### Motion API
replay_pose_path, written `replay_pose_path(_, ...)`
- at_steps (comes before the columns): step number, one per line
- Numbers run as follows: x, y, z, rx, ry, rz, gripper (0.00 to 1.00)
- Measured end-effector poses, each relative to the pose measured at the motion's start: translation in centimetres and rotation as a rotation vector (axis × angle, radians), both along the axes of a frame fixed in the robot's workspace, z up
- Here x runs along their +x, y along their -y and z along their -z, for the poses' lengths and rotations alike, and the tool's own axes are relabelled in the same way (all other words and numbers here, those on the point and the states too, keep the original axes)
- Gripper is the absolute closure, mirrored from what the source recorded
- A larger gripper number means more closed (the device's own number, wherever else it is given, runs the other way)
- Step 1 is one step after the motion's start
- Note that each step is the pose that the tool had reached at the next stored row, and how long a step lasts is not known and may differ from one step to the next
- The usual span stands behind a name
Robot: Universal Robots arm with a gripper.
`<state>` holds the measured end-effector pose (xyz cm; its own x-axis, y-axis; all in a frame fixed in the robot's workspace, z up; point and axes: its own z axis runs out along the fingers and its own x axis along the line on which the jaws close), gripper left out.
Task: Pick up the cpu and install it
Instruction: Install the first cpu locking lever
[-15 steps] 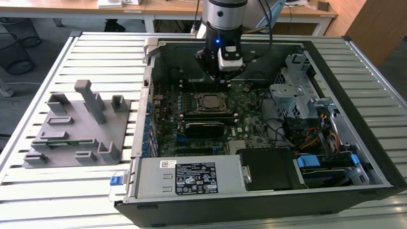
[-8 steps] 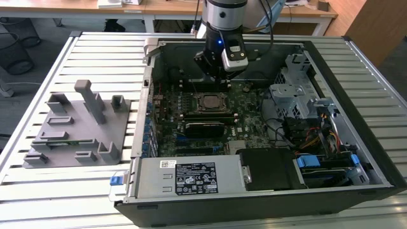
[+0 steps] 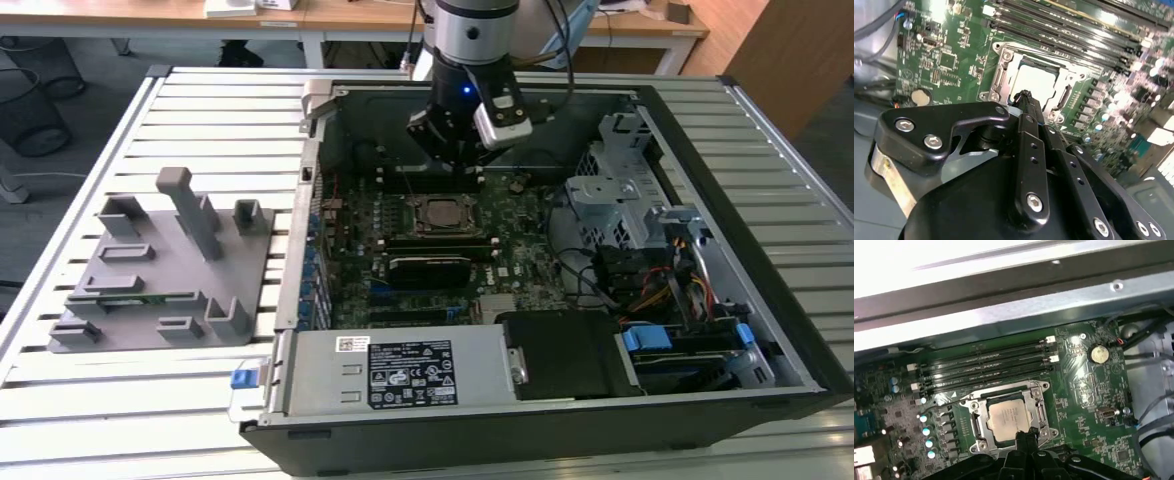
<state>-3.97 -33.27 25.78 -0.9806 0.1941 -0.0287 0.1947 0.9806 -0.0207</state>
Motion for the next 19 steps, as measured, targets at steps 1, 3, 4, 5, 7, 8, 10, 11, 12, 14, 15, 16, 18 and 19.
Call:
replay_pose_path(1,0.0,0.0,0.01,0.0,-0.0001,-0.018,0.89)
replay_pose_path(3,0.0,0.0,0.05,0.0,0.0,-0.054,0.89)
replay_pose_path(4,0.0,0.0,0.06,0.0,0.0,-0.073,0.89)
replay_pose_path(5,0.0,0.0,0.08,0.0,0.0,-0.092,0.89)
replay_pose_path(7,0.0,0.0,0.09,0.0,0.0,-0.118,0.89)
replay_pose_path(8,0.0,0.0,0.1,0.0015,0.0002,-0.122,0.89)
replay_pose_path(10,-0.01,0.0,0.11,0.0156,0.001,-0.123,0.89)
replay_pose_path(11,0.0,0.0,0.1,0.0257,0.0015,-0.123,0.89)
replay_pose_path(12,0.0,0.0,0.1,0.0337,0.0017,-0.123,0.89)
replay_pose_path(14,0.0,-0.01,0.1,0.0379,-0.0021,-0.123,0.89)
replay_pose_path(15,-0.03,0.0,0.1,0.0381,-0.0048,-0.122,0.89)
replay_pose_path(16,-0.1,0.0,0.1,0.0382,-0.0072,-0.123,0.89)
replay_pose_path(18,-0.37,0.0,0.11,0.0385,-0.0088,-0.123,0.89)
replay_pose_path(19,-0.57,0.0,0.11,0.0383,-0.009,-0.124,0.89)
